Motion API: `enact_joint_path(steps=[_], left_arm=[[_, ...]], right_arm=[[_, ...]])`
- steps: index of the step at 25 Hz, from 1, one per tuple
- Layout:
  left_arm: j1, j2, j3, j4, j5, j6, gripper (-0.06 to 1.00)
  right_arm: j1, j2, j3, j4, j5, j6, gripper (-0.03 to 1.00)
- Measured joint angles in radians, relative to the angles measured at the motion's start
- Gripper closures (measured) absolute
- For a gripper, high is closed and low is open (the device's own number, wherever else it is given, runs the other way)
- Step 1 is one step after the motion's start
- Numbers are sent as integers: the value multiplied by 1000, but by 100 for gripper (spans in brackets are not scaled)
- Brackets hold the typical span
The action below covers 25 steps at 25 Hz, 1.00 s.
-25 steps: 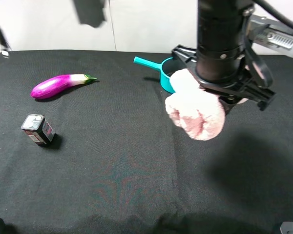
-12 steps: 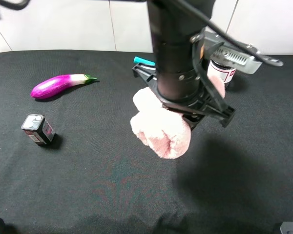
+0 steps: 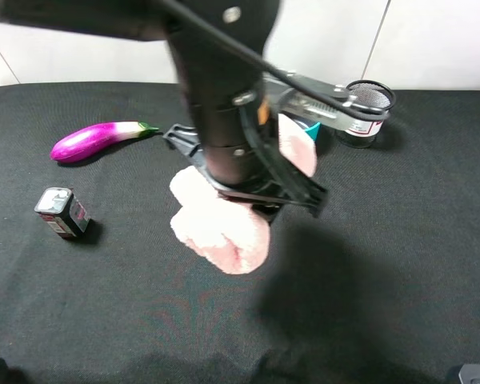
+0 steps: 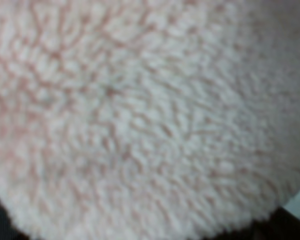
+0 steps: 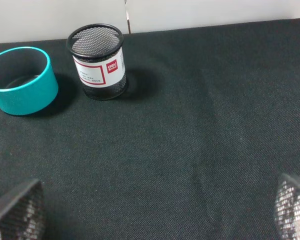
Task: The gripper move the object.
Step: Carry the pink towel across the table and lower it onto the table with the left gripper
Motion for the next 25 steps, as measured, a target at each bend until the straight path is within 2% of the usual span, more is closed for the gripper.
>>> enact_joint_path(steps=[8, 18, 25], left_arm=[[47, -74, 173, 11, -54, -69, 42], [63, -81, 250, 40, -88, -140, 42], [116, -154, 330, 52, -117, -165, 42]], right_arm=[[0, 0, 0, 0, 0, 2, 27], [0, 0, 0, 0, 0, 2, 27], [0, 0, 0, 1, 0, 3, 27]])
